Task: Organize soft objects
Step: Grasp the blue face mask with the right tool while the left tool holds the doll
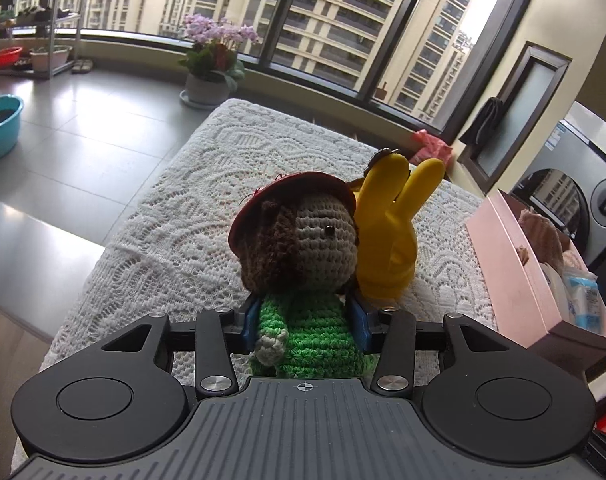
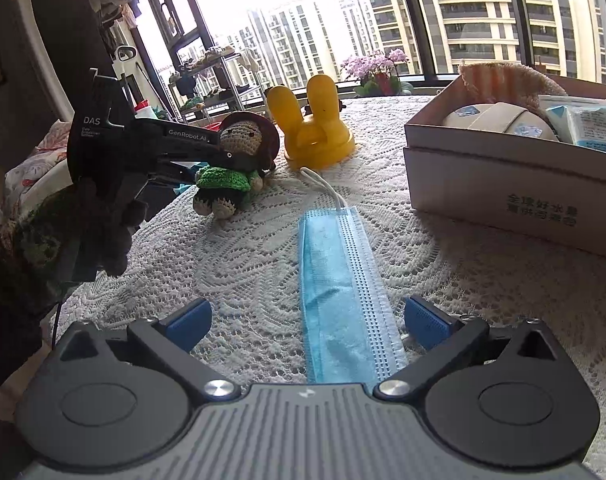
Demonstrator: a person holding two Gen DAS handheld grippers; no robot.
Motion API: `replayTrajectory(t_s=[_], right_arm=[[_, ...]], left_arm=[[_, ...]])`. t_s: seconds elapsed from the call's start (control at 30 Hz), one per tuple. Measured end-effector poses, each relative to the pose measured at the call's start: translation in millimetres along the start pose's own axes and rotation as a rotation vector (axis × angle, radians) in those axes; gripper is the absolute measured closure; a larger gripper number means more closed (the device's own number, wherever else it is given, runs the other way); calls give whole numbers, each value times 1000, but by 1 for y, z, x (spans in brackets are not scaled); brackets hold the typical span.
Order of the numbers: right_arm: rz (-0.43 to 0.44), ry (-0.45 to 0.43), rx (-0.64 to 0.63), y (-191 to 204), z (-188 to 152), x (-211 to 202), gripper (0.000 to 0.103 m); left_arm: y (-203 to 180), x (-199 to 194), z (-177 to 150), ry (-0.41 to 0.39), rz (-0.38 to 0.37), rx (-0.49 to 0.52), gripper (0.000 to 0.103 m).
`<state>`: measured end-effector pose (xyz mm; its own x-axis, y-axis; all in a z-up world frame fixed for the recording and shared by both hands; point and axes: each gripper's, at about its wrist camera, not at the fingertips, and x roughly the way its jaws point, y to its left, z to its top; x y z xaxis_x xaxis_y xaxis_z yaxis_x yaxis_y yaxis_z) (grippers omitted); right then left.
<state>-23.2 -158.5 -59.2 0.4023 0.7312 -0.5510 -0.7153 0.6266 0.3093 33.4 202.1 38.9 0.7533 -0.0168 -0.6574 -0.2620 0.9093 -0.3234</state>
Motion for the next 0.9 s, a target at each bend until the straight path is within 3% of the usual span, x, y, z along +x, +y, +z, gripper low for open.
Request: replayTrajectory(t_s=[0.2,0.33,0.47,0.63,0.7,0.8,0.9], right_arm=[[2,32,-24,2,3,3,0],[-51,68,-127,20,1,11,0],[-103,128,-208,37,7,16,2],[-134,20,-247,56,44,16,4],[-157,58,-256,58,60,30,4],[-193,119,-315,59,59,44,16],[-215,158,-258,47,49,47,31]], left_arm=[[-8,-44,-39,42,-86,87,56],[-7,-54,-56,4,-54,143,56],[15,-50,-60,-51,-114,31,55],[24,-49,-71,-114,-164,9,54],[24,-47,-70,-115,-164,6,53],[24,-47,-72,-118,-164,7,54],[28,-47,-73,-120,-177,-11,54]])
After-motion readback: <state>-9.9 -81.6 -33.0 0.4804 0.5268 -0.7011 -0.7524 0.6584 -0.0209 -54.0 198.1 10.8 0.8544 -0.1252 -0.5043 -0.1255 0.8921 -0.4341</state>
